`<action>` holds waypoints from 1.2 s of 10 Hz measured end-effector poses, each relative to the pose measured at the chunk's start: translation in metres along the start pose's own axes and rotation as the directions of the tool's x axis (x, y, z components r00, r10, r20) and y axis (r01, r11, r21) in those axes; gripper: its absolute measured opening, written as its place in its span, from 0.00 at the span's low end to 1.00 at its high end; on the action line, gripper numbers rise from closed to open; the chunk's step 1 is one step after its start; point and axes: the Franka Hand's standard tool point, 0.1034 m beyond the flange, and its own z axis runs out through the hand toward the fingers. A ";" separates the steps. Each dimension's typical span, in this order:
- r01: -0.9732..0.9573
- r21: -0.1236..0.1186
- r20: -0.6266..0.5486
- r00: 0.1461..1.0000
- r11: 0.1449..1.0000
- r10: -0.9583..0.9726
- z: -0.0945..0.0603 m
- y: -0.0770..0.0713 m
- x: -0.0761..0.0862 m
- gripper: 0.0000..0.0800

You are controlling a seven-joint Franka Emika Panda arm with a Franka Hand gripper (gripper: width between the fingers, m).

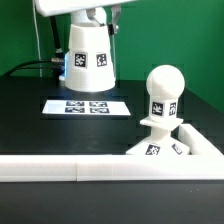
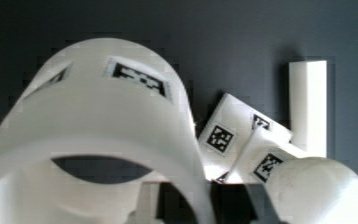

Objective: Assemble lamp

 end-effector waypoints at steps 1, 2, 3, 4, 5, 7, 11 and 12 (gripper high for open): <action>-0.012 0.001 -0.008 1.000 1.000 0.012 -0.006 -0.011 0.006 0.06; -0.040 0.005 -0.021 0.999 0.999 0.040 -0.015 -0.026 0.015 0.06; -0.073 0.010 -0.017 0.997 0.997 0.073 -0.023 -0.039 0.023 0.06; -0.085 0.013 -0.021 0.996 0.996 0.085 -0.031 -0.049 0.031 0.06; -0.103 0.017 -0.025 0.994 0.995 0.103 -0.039 -0.064 0.038 0.06; -0.131 0.023 -0.024 0.991 0.991 0.132 -0.050 -0.093 0.050 0.06; -0.123 0.022 -0.033 0.992 0.992 0.124 -0.029 -0.125 0.061 0.06; -0.121 0.020 -0.043 0.992 0.993 0.121 -0.020 -0.125 0.060 0.06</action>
Offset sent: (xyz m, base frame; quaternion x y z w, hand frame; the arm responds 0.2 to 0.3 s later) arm 0.0434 0.0392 0.0413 0.0212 -0.0125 0.0536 0.9983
